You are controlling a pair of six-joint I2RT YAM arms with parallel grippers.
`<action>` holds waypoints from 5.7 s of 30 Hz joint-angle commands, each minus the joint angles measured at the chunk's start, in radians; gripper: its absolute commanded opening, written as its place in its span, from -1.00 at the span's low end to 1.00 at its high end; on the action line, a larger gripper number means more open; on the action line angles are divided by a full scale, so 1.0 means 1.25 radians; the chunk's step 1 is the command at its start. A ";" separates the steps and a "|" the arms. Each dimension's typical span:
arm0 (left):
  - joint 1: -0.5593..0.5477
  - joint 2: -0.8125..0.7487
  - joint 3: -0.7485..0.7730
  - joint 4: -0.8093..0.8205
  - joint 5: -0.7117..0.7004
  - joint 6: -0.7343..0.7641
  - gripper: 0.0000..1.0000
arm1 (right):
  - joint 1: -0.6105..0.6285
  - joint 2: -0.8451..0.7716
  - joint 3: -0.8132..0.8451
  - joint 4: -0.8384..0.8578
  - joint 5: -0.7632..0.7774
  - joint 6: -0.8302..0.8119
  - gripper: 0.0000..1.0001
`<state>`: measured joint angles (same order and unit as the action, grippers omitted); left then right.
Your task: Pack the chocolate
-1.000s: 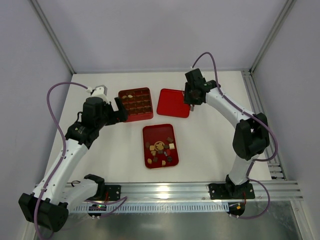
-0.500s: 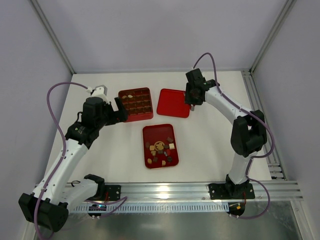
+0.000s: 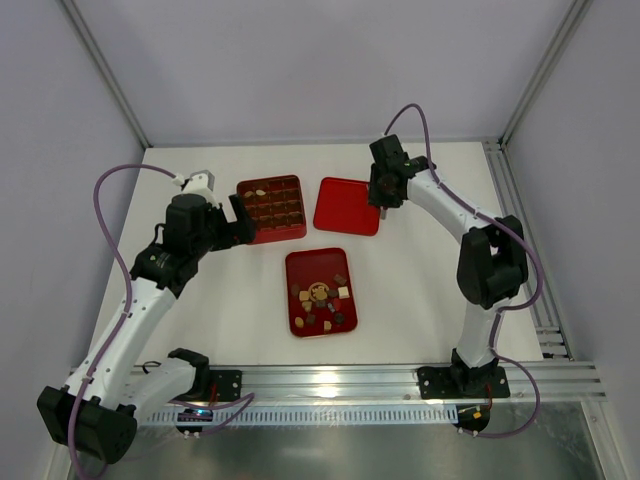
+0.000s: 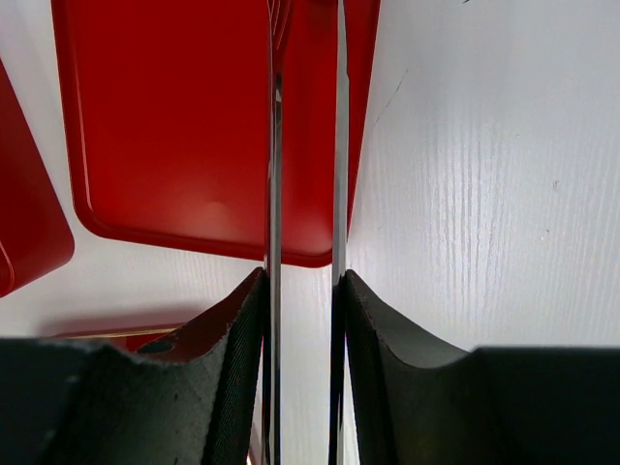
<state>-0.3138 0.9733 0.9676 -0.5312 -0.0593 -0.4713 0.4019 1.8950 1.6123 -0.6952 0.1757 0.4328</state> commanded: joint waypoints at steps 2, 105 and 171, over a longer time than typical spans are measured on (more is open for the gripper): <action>0.006 -0.004 -0.002 0.030 0.000 -0.003 0.99 | -0.009 0.009 0.034 0.021 -0.002 0.006 -0.24; 0.013 -0.014 -0.003 0.031 0.006 -0.005 1.00 | 0.285 0.217 0.453 -0.019 -0.042 -0.016 -0.17; 0.018 -0.004 -0.005 0.033 0.013 -0.011 0.99 | 0.514 -0.510 -0.324 -0.266 0.087 0.049 -0.17</action>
<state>-0.2985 0.9733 0.9627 -0.5278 -0.0509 -0.4725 1.0409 1.2392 1.1622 -1.0286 0.2337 0.5159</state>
